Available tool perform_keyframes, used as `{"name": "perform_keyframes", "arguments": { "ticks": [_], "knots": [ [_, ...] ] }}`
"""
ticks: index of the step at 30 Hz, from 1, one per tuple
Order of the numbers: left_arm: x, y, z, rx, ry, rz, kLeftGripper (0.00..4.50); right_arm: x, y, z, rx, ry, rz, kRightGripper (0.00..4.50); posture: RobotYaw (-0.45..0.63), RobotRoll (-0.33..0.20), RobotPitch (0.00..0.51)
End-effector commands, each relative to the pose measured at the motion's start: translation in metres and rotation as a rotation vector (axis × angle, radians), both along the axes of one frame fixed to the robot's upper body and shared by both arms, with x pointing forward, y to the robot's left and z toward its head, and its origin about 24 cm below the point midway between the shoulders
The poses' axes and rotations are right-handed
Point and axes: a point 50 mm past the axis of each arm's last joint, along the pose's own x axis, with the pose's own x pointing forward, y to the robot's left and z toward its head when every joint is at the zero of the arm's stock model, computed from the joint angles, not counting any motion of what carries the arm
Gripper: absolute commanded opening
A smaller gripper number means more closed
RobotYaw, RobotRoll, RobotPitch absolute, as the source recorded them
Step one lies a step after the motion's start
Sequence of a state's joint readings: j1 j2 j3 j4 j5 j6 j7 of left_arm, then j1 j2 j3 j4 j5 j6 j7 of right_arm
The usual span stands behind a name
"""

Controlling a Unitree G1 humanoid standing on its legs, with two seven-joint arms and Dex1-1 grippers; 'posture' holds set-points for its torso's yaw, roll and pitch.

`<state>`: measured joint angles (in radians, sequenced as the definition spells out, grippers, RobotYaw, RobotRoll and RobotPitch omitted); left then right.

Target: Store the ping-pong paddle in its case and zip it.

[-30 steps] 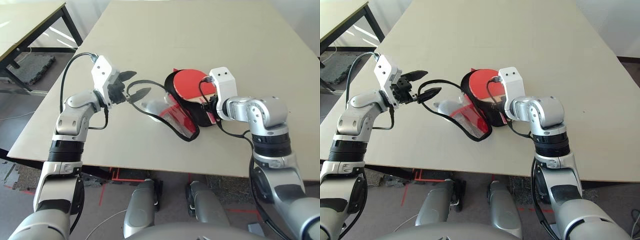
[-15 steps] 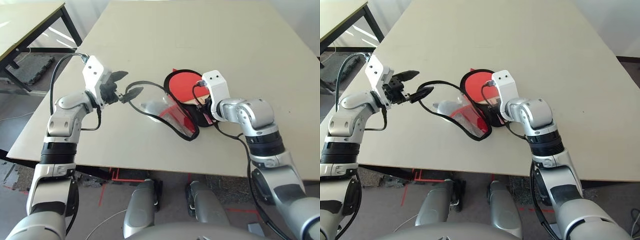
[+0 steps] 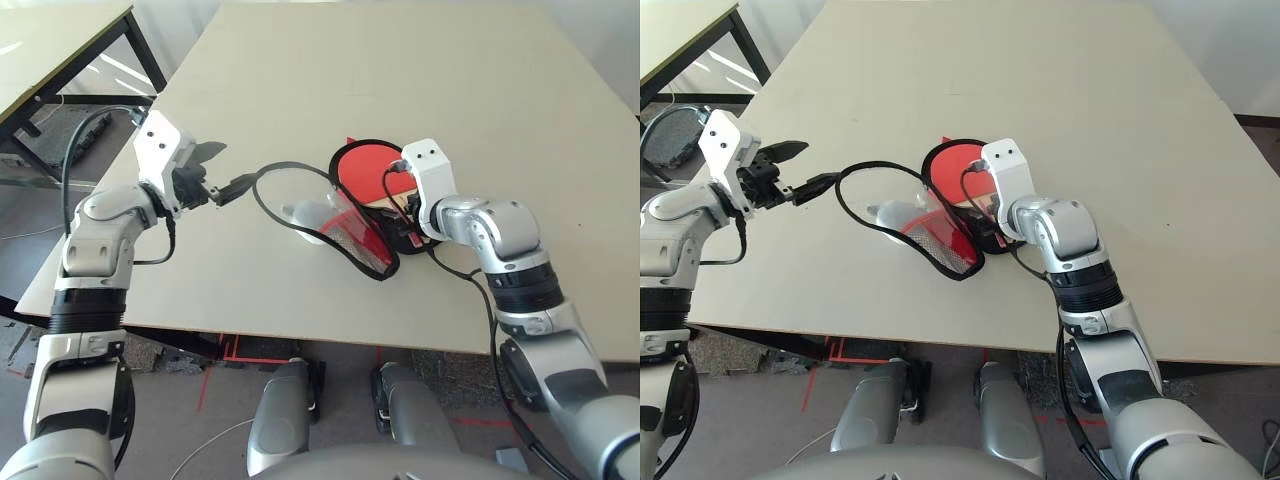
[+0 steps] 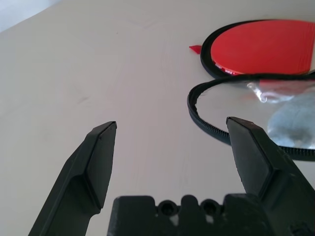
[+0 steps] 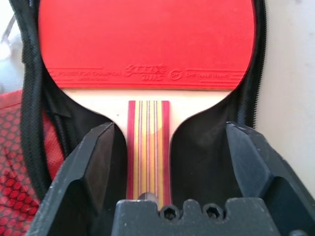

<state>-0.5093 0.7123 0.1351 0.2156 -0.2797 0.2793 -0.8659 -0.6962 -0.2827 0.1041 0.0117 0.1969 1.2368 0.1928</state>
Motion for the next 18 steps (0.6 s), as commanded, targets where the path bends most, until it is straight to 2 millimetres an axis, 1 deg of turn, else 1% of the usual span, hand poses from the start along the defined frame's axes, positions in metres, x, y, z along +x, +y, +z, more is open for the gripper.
{"name": "perform_keyframes", "arguments": {
  "ticks": [1, 4, 6, 7, 8, 11, 13, 14, 16, 18],
  "knots": [
    [-0.007, 0.008, -0.011, 0.037, 0.066, 0.009, 4.50, 0.004, -0.006, 0.014, 0.036, -0.076, 0.017, 4.47, 0.13, 0.000, 0.106],
    [-0.013, 0.013, -0.015, 0.080, 0.103, 0.010, 4.50, 0.002, -0.015, 0.032, 0.152, -0.212, 0.120, 4.47, 0.13, 0.000, 0.110],
    [-0.018, 0.015, -0.020, 0.135, 0.153, -0.012, 4.50, 0.000, -0.031, 0.035, 0.197, -0.269, 0.196, 4.47, 0.13, 0.000, 0.110],
    [-0.021, 0.015, -0.022, 0.166, 0.179, -0.030, 4.50, 0.000, -0.044, 0.034, 0.164, -0.305, 0.215, 4.47, 0.13, 0.000, 0.113],
    [-0.023, 0.015, -0.024, 0.187, 0.197, -0.042, 4.50, 0.000, -0.053, 0.034, 0.136, -0.329, 0.229, 4.47, 0.13, 0.000, 0.113],
    [-0.028, 0.010, -0.029, 0.247, 0.258, -0.091, 4.50, 0.005, -0.091, 0.043, 0.125, -0.378, 0.143, 4.47, 0.13, 0.000, 0.116],
    [-0.029, 0.008, -0.031, 0.267, 0.282, -0.117, 4.50, 0.007, -0.103, 0.047, 0.105, -0.402, 0.108, 4.47, 0.12, 0.000, 0.117],
    [-0.029, 0.005, -0.033, 0.263, 0.292, -0.132, 4.50, 0.008, -0.109, 0.049, 0.093, -0.418, 0.095, 4.47, 0.11, 0.000, 0.117],
    [-0.026, -0.016, -0.037, 0.220, 0.301, -0.207, 4.50, 0.007, -0.132, 0.056, 0.080, -0.447, 0.031, 4.47, 0.10, 0.000, 0.117],
    [-0.022, -0.033, -0.037, 0.167, 0.299, -0.266, 4.50, 0.002, -0.142, 0.055, 0.112, -0.418, 0.026, 4.47, 0.09, 0.000, 0.117]
  ]
}}
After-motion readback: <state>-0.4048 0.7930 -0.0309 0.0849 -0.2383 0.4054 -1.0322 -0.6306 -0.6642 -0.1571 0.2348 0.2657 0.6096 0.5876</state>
